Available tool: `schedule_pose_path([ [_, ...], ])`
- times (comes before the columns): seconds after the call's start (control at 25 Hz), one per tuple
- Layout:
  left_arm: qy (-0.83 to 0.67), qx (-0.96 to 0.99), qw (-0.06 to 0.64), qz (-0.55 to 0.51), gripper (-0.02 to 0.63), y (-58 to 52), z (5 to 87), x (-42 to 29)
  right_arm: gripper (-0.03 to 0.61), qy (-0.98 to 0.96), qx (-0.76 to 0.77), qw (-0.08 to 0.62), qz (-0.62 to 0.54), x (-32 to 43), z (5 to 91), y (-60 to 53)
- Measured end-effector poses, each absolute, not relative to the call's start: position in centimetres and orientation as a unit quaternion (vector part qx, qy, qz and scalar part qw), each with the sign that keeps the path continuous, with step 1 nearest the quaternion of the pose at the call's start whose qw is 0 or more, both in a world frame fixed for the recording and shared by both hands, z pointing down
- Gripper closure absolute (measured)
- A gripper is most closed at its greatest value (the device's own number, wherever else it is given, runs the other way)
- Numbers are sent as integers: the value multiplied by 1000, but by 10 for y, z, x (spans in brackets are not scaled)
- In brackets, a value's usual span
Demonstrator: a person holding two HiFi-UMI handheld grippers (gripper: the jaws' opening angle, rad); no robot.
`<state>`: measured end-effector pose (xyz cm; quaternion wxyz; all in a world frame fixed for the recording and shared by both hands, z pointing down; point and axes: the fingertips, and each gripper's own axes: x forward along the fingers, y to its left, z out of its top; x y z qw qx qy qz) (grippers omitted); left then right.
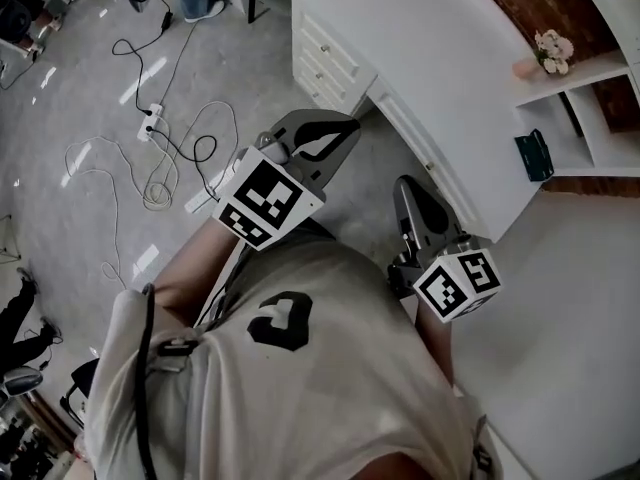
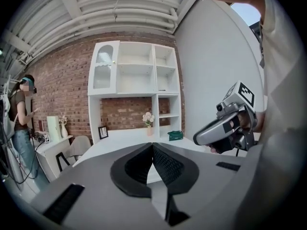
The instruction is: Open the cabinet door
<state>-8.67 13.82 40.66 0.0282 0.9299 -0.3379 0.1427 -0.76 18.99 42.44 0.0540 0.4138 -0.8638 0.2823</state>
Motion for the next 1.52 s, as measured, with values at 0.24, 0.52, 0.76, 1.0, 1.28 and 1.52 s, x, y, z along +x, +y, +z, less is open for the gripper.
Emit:
schedule_pose_path([
  [0.24,-336,931,32,135,597,127,407,-113,546,-862,412,79,285,-37,428,182],
  [0.52,-321,931,23,173,597,116,423,-153,546,-857,417,89,289,-75,433,172],
  [0.76,-318,928,23,193,597,110,438,-179,546,-854,421,96,292,-96,436,169],
  [1.0,-323,926,32,194,597,108,442,-189,546,-856,412,100,294,-107,440,161],
  [1.28,-326,923,28,202,597,115,449,-181,546,-862,397,98,299,-109,446,154],
  [1.52,-311,926,26,211,597,105,447,-146,546,-863,396,86,302,-84,445,134],
])
